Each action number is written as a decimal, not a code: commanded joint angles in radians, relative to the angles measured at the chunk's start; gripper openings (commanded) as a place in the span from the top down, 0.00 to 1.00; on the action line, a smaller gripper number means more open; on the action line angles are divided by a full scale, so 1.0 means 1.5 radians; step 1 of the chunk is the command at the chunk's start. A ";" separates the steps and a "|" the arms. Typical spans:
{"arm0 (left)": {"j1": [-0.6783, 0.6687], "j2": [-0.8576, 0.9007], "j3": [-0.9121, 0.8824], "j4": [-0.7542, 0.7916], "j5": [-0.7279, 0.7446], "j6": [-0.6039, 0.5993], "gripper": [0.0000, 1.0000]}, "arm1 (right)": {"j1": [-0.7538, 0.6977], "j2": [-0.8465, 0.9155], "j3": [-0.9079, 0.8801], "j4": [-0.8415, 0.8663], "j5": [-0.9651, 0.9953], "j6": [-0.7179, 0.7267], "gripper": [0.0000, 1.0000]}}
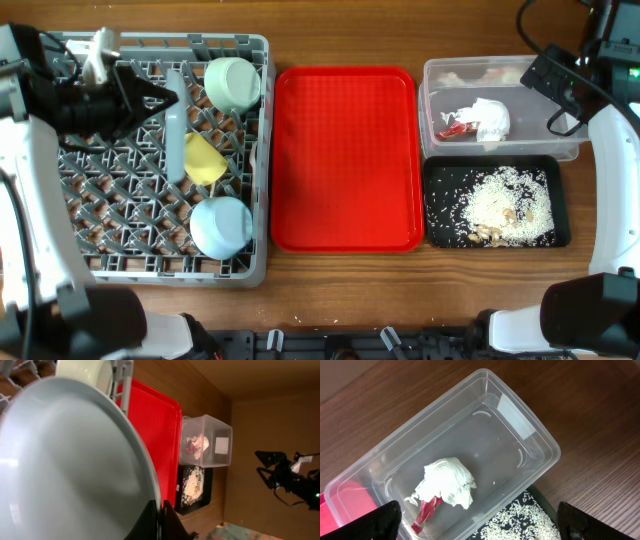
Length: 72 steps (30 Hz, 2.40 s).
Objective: Sort waste into correct bins and load items into the dishwasher rack
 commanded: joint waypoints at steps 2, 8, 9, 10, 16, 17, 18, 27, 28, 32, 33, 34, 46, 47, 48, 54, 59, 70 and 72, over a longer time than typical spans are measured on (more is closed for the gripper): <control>0.019 0.090 -0.002 -0.016 0.045 0.080 0.96 | -0.002 0.007 -0.002 0.001 0.011 -0.004 0.00; 0.027 0.116 -0.002 0.007 -0.018 0.070 0.50 | -0.002 0.007 -0.002 0.001 0.011 -0.004 0.00; 0.031 0.116 -0.002 0.017 -0.018 0.060 0.45 | -0.002 0.007 -0.002 0.001 0.011 -0.004 0.00; 0.039 0.116 -0.002 0.030 -0.018 0.047 0.43 | -0.002 0.007 -0.002 0.001 0.011 -0.004 0.00; 0.094 0.104 -0.002 0.073 -0.018 -0.027 0.06 | -0.002 0.007 -0.002 0.001 0.011 -0.004 0.00; 0.100 0.094 -0.002 0.073 -0.018 -0.034 0.01 | -0.002 0.007 -0.002 0.001 0.011 -0.004 0.00; 0.102 0.084 -0.002 0.073 -0.018 -0.037 0.00 | -0.002 0.007 -0.002 0.001 0.011 -0.004 0.00; 0.061 -0.211 -0.002 0.045 -0.041 -0.155 0.00 | -0.002 0.007 -0.002 0.001 0.011 -0.004 0.00; 0.043 -0.241 -0.002 0.038 -0.052 -0.155 0.00 | -0.002 0.007 -0.002 0.001 0.011 -0.004 0.00; -0.053 -0.343 -0.002 0.028 -0.140 -0.172 0.00 | -0.002 0.007 -0.002 0.001 0.011 -0.004 0.00; -0.077 -0.362 -0.002 0.027 -0.156 -0.173 0.00 | -0.002 0.007 -0.002 0.001 0.011 -0.004 0.00; -0.095 -0.376 -0.002 0.025 -0.167 -0.173 0.00 | -0.002 0.007 -0.002 0.001 0.011 -0.004 0.00; -0.161 -0.395 -0.002 0.010 -0.170 -0.173 0.00 | -0.002 0.007 -0.002 0.001 0.011 -0.004 0.00; -0.161 -0.395 -0.002 0.009 -0.170 -0.173 0.00 | -0.002 0.007 -0.002 0.001 0.011 -0.004 0.00; -0.161 -0.395 -0.002 0.009 -0.170 -0.173 0.00 | -0.002 0.007 -0.002 0.001 0.011 -0.004 0.00; -0.161 -0.395 -0.002 0.009 -0.170 -0.173 0.00 | -0.002 0.008 -0.002 0.001 0.011 -0.004 0.00; -0.161 -0.395 -0.002 0.009 -0.170 -0.173 0.00 | 0.007 -0.054 -0.003 0.001 0.011 -0.004 0.00; -0.161 -0.395 -0.002 0.009 -0.170 -0.173 0.00 | 0.247 -0.417 -0.003 -0.003 0.011 -0.004 0.00; -0.161 -0.395 -0.002 0.009 -0.170 -0.173 0.00 | 0.268 -0.484 -0.003 0.003 0.019 -0.004 0.00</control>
